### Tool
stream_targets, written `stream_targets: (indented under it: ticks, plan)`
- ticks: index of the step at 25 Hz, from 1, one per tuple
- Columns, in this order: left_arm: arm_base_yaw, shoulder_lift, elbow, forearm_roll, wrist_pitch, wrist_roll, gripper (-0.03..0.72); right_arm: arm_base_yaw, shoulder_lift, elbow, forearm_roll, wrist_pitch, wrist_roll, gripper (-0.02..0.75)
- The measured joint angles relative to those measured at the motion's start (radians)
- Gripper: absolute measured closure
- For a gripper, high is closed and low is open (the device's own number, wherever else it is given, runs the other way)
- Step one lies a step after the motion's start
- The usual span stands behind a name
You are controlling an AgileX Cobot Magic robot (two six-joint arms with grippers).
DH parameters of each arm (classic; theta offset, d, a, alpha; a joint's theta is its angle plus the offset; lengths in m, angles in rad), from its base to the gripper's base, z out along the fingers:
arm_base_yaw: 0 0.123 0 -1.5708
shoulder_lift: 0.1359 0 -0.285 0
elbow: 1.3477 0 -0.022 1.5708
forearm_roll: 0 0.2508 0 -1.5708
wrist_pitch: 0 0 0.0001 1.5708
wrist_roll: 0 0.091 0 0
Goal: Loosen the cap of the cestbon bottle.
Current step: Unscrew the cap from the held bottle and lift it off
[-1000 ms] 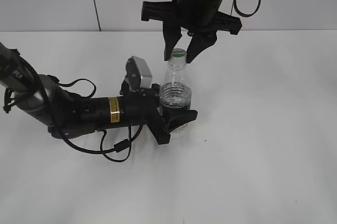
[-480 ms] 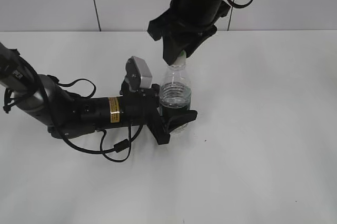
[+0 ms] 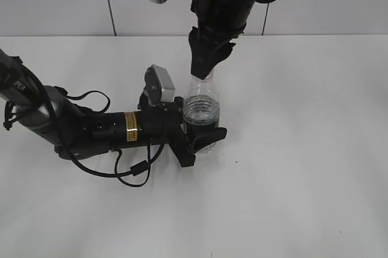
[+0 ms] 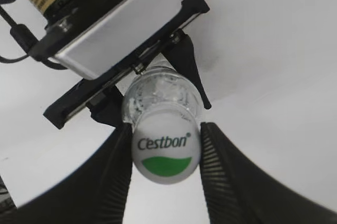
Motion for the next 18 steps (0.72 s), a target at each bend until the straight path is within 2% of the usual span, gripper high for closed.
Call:
stream_targets:
  ticks: [18]
  plan:
    - [0.000,0.000,0.000,0.003,0.000,0.003,0.282,0.000,0.000,0.000,0.008,0.000,-0.516,0.438]
